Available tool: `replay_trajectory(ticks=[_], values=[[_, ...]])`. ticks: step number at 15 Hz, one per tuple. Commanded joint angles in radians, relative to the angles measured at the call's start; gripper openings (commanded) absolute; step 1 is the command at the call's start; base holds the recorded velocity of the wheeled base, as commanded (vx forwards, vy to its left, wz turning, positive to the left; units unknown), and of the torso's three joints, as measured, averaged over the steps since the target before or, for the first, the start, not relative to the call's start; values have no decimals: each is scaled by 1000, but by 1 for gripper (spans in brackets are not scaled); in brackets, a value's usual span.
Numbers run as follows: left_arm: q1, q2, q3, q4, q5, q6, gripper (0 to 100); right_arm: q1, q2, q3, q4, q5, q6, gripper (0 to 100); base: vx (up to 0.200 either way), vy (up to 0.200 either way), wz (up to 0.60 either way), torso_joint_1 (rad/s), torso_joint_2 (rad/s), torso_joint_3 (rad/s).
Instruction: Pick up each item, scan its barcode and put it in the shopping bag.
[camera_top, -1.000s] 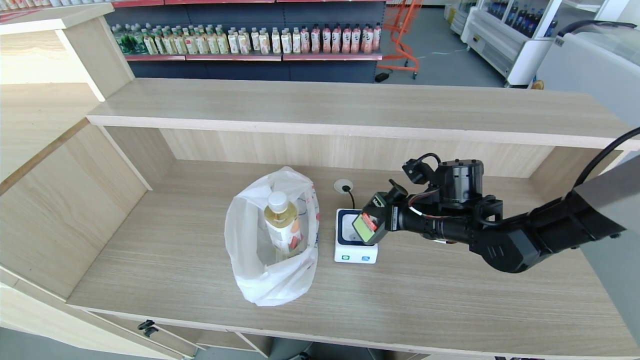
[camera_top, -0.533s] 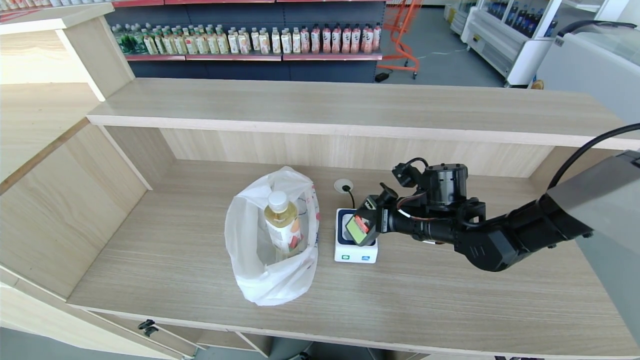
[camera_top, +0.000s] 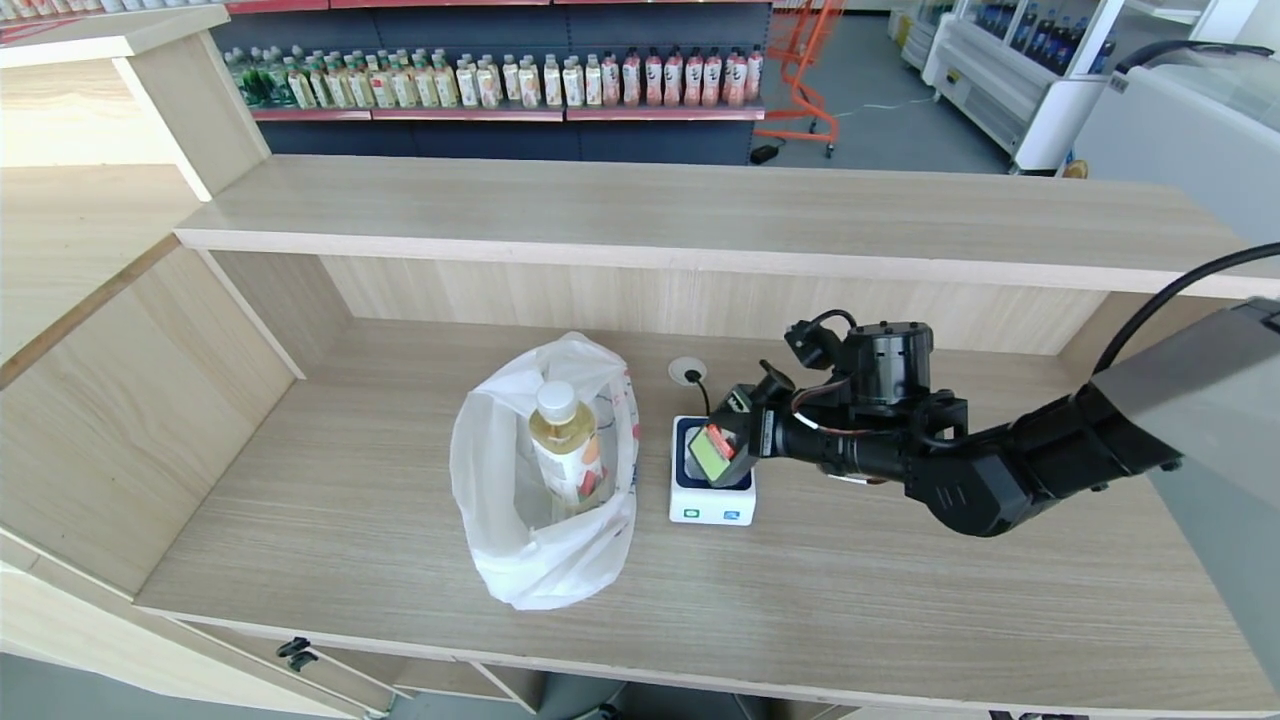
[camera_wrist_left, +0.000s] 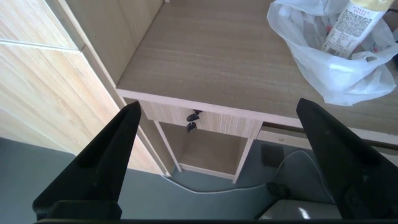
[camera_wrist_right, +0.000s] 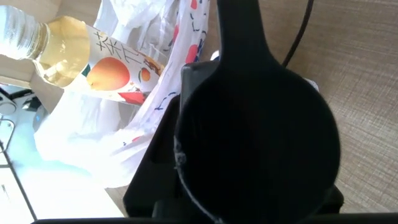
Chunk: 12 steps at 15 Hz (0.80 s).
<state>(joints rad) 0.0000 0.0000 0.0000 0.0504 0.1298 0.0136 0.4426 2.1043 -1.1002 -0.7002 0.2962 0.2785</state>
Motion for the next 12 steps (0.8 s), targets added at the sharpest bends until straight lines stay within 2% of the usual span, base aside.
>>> replay_trajectory(ticks=[1, 3, 5, 6, 8, 12], values=[[0, 2, 0, 0, 1, 0, 100, -5, -194, 14, 15, 0, 125, 0, 0, 0, 0, 0, 0, 0], [0, 2, 0, 0, 1, 0, 100, -71, -392, 97, 105, -8, 39, 0, 0, 0, 0, 0, 0, 0], [0, 2, 0, 0, 1, 0, 100, -168, -501, 260, 74, -8, -197, 0, 0, 0, 0, 0, 0, 0], [0, 0, 0, 0, 1, 0, 100, -200, -537, 335, 16, -5, -271, 0, 0, 0, 0, 0, 0, 0], [0, 2, 0, 0, 1, 0, 100, -209, -596, 434, -62, -3, -294, 0, 0, 0, 0, 0, 0, 0], [0, 0, 0, 0, 1, 0, 100, -205, -649, 479, -61, 1, -289, 0, 0, 0, 0, 0, 0, 0]])
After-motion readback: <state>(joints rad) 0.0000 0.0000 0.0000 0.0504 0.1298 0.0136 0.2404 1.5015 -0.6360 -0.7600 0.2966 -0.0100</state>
